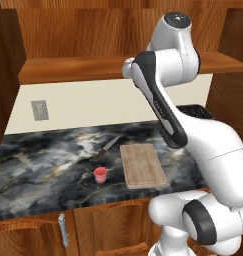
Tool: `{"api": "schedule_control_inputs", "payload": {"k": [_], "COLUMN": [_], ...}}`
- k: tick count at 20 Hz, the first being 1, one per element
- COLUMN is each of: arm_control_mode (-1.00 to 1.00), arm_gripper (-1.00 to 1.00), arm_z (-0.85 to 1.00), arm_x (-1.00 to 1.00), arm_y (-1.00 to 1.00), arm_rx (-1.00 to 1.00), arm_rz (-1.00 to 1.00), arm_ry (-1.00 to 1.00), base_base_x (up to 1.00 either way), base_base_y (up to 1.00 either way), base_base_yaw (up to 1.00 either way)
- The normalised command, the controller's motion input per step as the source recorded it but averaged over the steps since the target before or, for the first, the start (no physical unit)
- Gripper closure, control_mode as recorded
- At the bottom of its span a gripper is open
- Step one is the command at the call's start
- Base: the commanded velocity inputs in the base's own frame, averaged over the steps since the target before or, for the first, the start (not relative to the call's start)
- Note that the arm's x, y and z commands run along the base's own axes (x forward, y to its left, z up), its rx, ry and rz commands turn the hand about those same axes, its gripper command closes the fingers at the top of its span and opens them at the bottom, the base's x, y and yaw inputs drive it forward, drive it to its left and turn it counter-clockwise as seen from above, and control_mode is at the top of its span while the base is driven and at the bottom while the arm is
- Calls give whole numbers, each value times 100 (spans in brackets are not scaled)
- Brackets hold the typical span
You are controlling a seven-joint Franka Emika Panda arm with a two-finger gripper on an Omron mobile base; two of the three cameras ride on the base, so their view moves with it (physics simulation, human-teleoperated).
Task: Pick the bread, place it on the cutting board, pick the jam, place it on the counter, and close the cabinet.
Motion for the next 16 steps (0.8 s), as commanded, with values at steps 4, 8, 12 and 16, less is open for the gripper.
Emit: {"api": "schedule_control_inputs", "payload": {"k": [4, 8, 12, 16], "arm_control_mode": [-100, -100, -100, -100], "arm_gripper": [100, 100, 100, 100], "arm_z": [-15, -39, -48, -56], "arm_x": [0, 0, 0, 0], "arm_y": [-1, 0, -9, -15], "arm_rx": [-1, -1, 0, 0], "arm_rz": [-3, -1, 0, 0], "arm_ry": [5, 1, 0, 0], "base_base_x": [0, 0, 0, 0], "base_base_y": [0, 0, 0, 0], "base_base_yaw": [0, 0, 0, 0]}}
